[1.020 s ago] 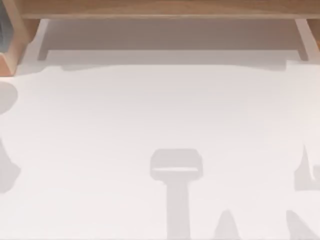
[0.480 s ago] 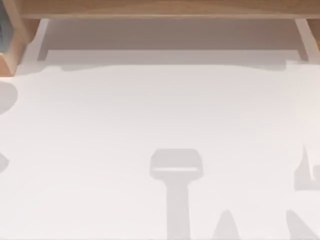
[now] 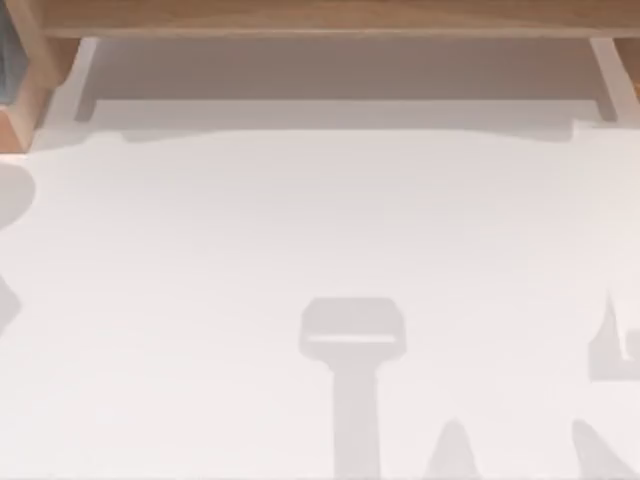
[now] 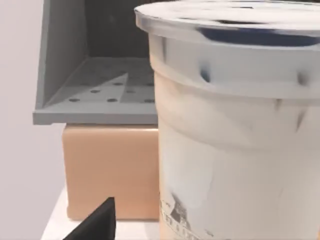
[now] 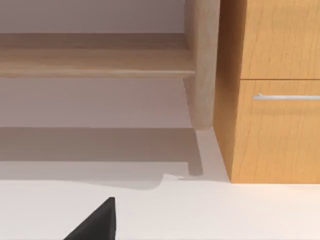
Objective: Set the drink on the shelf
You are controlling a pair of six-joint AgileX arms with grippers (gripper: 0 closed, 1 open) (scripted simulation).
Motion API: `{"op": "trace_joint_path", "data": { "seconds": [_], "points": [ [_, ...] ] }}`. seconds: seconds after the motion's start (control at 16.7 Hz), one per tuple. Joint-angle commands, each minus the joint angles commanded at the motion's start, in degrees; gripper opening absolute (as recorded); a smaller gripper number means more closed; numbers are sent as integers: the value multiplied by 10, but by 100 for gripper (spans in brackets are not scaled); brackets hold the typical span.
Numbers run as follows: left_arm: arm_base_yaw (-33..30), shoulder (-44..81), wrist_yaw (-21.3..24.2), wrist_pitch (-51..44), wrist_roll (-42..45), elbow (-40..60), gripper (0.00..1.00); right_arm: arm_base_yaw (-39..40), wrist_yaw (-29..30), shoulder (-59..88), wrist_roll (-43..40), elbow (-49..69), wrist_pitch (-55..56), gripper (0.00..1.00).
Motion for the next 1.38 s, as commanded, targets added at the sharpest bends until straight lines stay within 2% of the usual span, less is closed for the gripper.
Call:
{"op": "trace_joint_path", "data": {
  "seconds": [0.3,0.6,1.38],
  "points": [
    [-54,31,-54,-72,-1,107,100,0,0,0,0,0,0,100],
    [-62,34,-62,-82,-1,119,100,0,0,0,0,0,0,100],
    [-62,34,-62,-82,-1,119,2,0,0,0,0,0,0,100]
  ]
}}
